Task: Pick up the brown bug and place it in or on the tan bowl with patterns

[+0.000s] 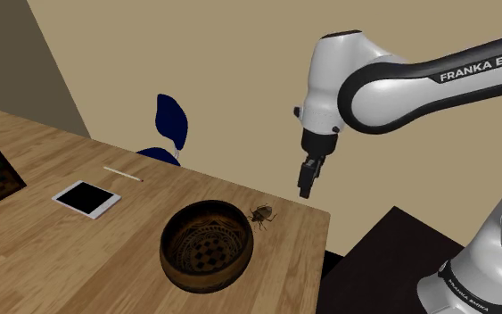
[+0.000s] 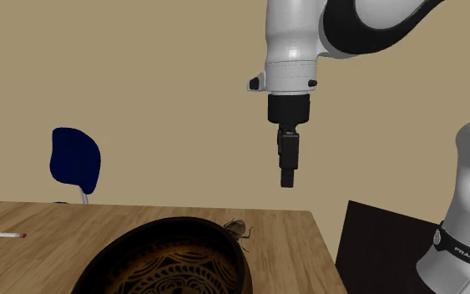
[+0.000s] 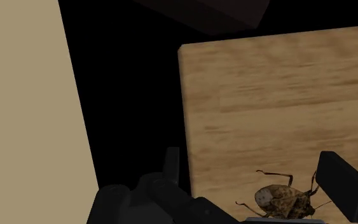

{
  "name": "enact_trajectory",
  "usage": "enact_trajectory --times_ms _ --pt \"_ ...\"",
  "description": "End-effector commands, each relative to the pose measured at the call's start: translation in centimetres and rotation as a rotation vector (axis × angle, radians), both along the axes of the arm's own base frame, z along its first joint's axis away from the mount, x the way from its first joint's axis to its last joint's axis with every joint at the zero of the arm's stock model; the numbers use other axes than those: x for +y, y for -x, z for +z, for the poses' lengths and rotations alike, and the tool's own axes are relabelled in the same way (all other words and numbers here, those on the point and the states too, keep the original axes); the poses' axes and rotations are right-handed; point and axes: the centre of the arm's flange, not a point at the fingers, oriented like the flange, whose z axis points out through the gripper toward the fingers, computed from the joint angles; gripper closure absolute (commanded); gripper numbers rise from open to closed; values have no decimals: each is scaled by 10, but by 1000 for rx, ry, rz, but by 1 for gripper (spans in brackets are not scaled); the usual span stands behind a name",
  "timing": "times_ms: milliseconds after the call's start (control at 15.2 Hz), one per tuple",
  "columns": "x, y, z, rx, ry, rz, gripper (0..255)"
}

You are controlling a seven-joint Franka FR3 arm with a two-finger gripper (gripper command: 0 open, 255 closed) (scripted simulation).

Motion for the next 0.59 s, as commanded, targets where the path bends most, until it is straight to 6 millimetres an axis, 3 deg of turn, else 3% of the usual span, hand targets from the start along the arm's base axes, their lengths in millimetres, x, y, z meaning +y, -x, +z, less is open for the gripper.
enact_trajectory --times_ms 0,330,528 --pt "21 -8 -14 -15 -8 28 0" --pt "74 -25 -43 -48 -24 97 0" --pt "75 -25 -53 -48 -24 98 0"
